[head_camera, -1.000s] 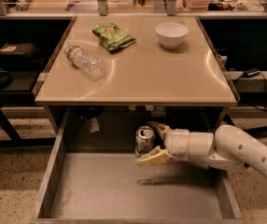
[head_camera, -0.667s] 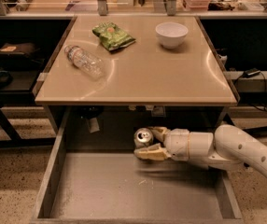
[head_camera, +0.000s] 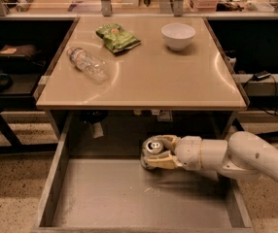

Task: Pick 7up can from top drawer and place on counter

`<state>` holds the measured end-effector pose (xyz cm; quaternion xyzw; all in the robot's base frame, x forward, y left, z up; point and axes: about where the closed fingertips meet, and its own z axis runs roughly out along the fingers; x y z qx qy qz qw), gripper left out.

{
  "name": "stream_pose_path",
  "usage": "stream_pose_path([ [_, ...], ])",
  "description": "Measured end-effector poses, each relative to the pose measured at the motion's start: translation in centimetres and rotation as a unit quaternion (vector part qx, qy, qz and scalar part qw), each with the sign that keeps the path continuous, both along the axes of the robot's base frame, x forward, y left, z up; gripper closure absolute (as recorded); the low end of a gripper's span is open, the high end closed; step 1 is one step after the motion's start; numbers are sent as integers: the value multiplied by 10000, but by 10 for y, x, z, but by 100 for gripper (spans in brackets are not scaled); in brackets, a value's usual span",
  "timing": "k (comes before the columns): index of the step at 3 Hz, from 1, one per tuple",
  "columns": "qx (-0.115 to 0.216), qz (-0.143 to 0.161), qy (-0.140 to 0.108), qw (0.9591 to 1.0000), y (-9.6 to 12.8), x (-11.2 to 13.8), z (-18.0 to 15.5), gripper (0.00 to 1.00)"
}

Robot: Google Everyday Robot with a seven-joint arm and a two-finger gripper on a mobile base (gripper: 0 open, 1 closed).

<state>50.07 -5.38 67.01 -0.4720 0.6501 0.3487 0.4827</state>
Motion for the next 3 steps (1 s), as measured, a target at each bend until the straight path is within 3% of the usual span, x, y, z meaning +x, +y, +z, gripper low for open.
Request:
stream_pose_path([
  [1, -219, -81, -141, 9996, -13, -14, 34, 100],
  [3, -802, -155, -881, 9928, -34, -10, 141, 100],
])
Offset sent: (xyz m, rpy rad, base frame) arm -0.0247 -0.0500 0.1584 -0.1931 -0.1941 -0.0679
